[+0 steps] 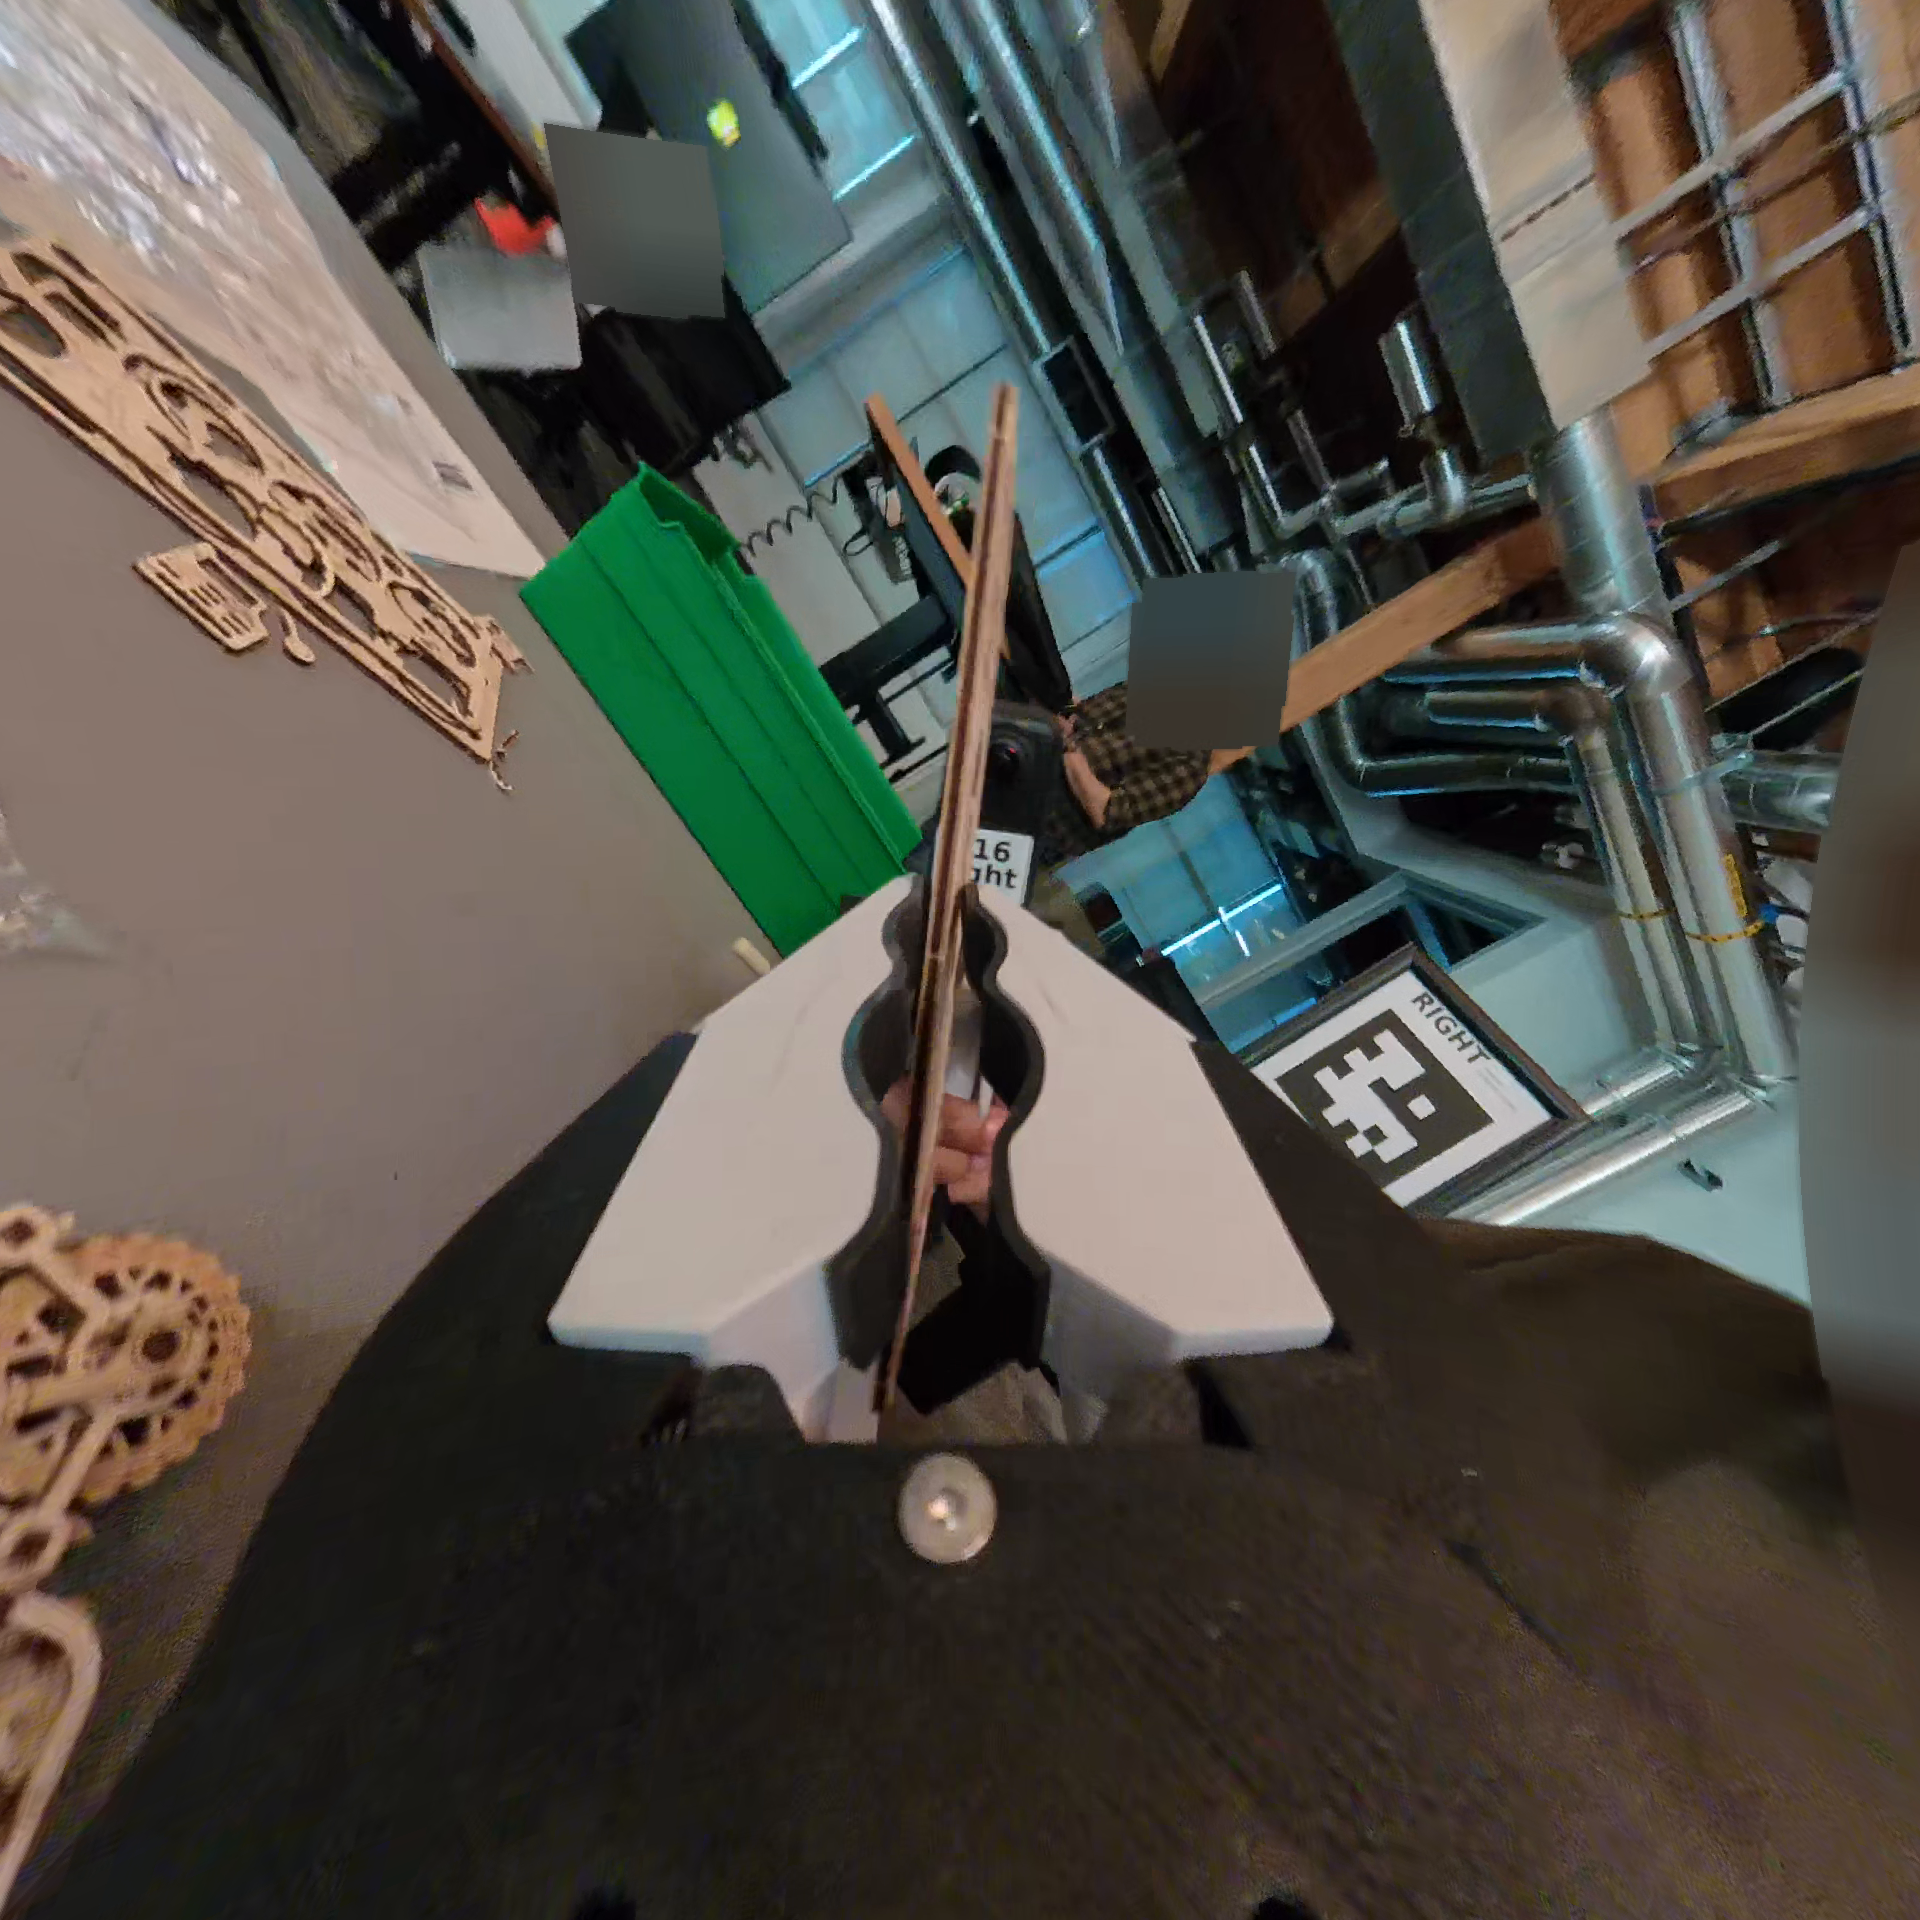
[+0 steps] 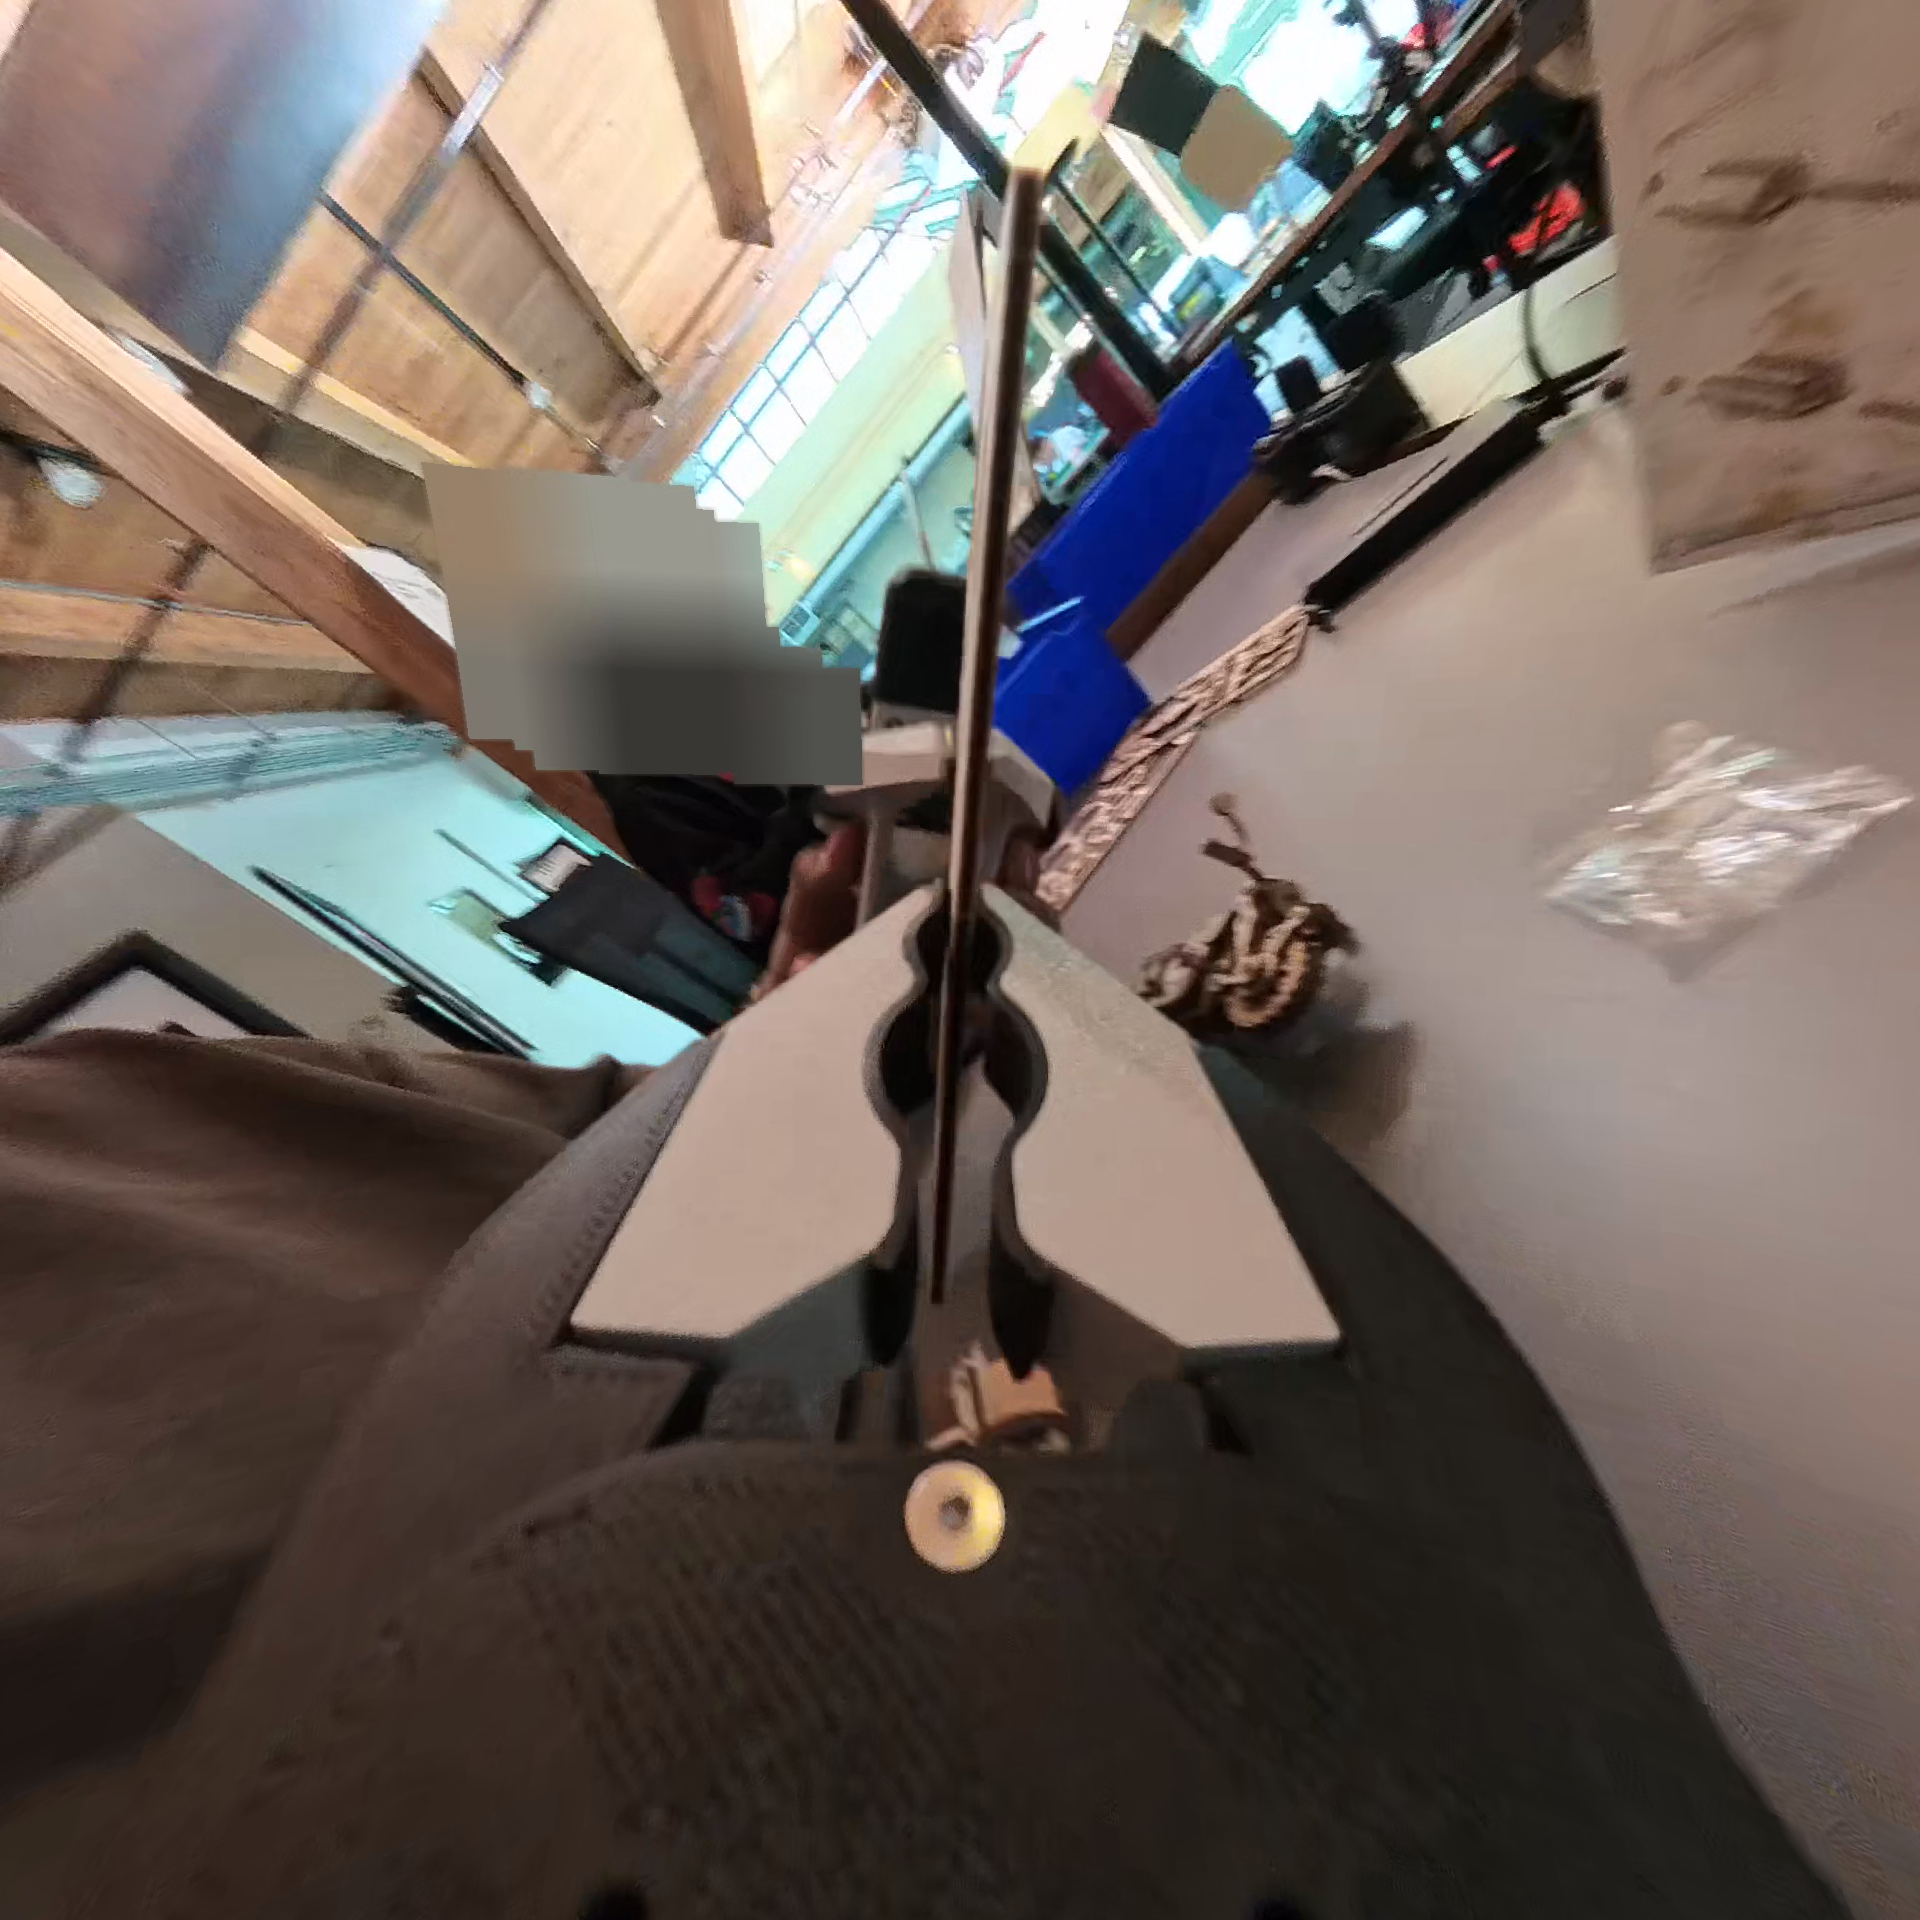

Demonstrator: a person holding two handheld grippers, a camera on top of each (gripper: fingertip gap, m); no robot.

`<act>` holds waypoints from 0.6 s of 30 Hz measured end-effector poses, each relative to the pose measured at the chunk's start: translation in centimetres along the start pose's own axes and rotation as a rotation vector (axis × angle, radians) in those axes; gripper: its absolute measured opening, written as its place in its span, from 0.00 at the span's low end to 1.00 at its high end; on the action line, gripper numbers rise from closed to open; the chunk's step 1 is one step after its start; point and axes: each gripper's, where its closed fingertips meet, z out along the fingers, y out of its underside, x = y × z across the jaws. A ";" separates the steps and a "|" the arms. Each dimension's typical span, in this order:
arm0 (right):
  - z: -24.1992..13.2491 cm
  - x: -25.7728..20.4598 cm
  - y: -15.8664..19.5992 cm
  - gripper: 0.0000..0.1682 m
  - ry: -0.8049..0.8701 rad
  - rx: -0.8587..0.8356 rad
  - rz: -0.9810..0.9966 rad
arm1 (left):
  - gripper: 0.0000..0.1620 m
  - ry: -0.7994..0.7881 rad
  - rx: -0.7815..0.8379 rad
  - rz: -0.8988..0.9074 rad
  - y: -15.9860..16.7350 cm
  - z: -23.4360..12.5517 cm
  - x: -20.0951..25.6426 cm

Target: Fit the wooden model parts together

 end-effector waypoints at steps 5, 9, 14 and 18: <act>1.4 -1.1 1.9 0.00 -0.054 -0.028 0.059 | 0.18 -0.008 -0.060 0.165 3.5 -1.3 0.4; 2.0 -0.9 3.8 0.00 -0.016 -0.115 -0.033 | 0.10 -0.032 -0.096 0.266 4.7 -0.7 0.5; 1.0 -0.1 3.9 0.02 0.026 -0.144 -0.100 | 0.04 -0.014 -0.105 0.191 4.9 -0.8 -0.3; 0.9 0.1 3.8 0.01 0.019 -0.134 -0.048 | 0.04 -0.008 -0.108 0.178 5.0 -0.7 -0.7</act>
